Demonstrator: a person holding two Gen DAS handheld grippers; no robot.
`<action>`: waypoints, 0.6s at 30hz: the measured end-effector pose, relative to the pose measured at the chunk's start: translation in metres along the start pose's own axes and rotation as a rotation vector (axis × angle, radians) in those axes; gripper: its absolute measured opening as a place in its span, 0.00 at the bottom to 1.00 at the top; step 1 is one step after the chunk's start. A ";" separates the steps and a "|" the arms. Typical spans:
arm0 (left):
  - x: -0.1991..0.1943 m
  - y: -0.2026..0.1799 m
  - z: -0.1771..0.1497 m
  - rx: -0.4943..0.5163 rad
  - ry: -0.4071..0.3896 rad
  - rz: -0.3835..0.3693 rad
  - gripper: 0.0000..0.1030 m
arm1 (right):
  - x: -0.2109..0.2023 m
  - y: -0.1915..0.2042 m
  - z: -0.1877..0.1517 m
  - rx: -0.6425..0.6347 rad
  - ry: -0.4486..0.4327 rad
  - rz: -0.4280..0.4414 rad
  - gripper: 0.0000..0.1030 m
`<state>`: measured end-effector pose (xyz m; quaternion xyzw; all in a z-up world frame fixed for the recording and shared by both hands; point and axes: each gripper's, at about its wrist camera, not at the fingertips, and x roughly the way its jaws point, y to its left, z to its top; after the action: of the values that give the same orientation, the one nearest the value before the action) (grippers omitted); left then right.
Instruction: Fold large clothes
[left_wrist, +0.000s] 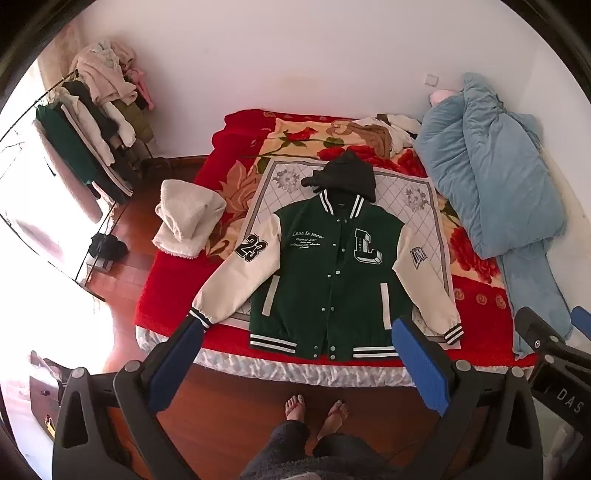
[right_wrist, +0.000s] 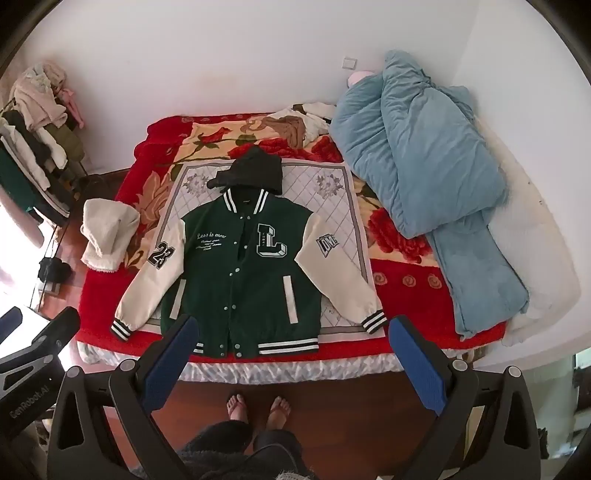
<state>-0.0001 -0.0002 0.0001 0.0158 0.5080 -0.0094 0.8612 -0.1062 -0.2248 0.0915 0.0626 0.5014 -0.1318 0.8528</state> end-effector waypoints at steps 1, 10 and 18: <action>0.000 0.000 0.000 0.001 -0.001 -0.001 1.00 | 0.000 0.000 0.000 0.005 -0.004 0.007 1.00; 0.000 0.000 0.000 -0.005 -0.002 -0.010 1.00 | 0.000 -0.001 0.000 0.002 -0.004 0.007 1.00; -0.001 -0.002 0.002 -0.006 -0.004 -0.011 1.00 | 0.001 -0.001 0.000 0.004 -0.008 -0.003 1.00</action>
<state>0.0013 -0.0024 0.0017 0.0101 0.5063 -0.0128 0.8622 -0.1066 -0.2263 0.0909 0.0630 0.4977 -0.1344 0.8546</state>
